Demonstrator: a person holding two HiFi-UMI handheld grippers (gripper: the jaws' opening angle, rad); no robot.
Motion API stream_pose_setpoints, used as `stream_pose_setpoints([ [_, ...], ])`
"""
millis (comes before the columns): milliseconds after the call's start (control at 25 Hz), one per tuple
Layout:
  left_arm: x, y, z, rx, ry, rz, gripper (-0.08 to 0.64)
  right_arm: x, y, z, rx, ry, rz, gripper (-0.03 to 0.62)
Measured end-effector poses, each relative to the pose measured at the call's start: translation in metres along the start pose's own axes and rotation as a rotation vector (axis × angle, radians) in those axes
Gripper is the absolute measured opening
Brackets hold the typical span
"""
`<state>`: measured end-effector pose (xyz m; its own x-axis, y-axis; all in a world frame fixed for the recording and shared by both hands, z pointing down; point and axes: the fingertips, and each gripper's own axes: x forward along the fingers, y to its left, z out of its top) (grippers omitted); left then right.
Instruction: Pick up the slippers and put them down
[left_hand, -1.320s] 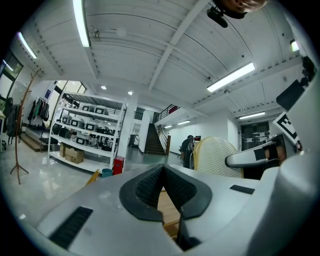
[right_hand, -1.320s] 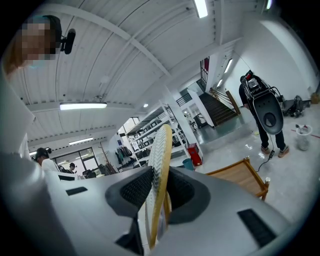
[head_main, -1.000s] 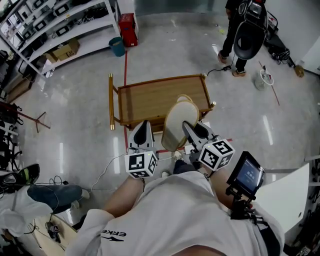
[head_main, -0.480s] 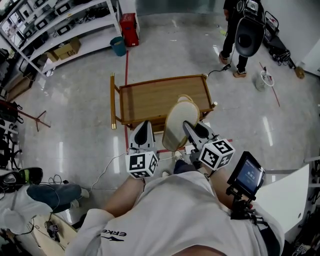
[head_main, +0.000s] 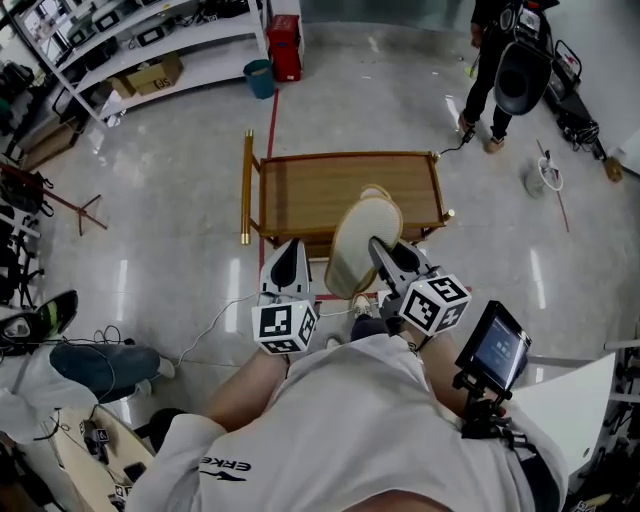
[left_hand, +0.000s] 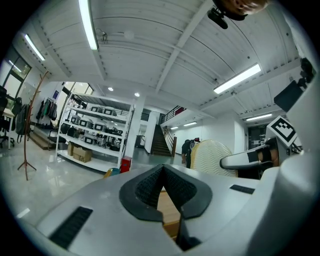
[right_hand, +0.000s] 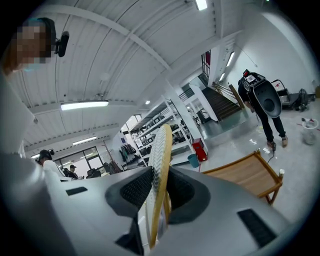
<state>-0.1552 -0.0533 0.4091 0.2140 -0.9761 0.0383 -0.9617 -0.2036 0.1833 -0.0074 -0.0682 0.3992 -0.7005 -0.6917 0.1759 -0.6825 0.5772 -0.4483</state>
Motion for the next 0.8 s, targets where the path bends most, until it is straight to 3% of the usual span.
stream_pose_setpoints([
  [440,0.016,0.063,0.003,0.014,0.012,0.132,0.002,0.086,0.003,0.002,0.02,0.058,0.104,0.087],
  [800,0.087,0.066,-0.003,0.021,0.053,0.117,0.002,0.123,-0.072,0.026,0.089,0.03,0.028,0.087],
])
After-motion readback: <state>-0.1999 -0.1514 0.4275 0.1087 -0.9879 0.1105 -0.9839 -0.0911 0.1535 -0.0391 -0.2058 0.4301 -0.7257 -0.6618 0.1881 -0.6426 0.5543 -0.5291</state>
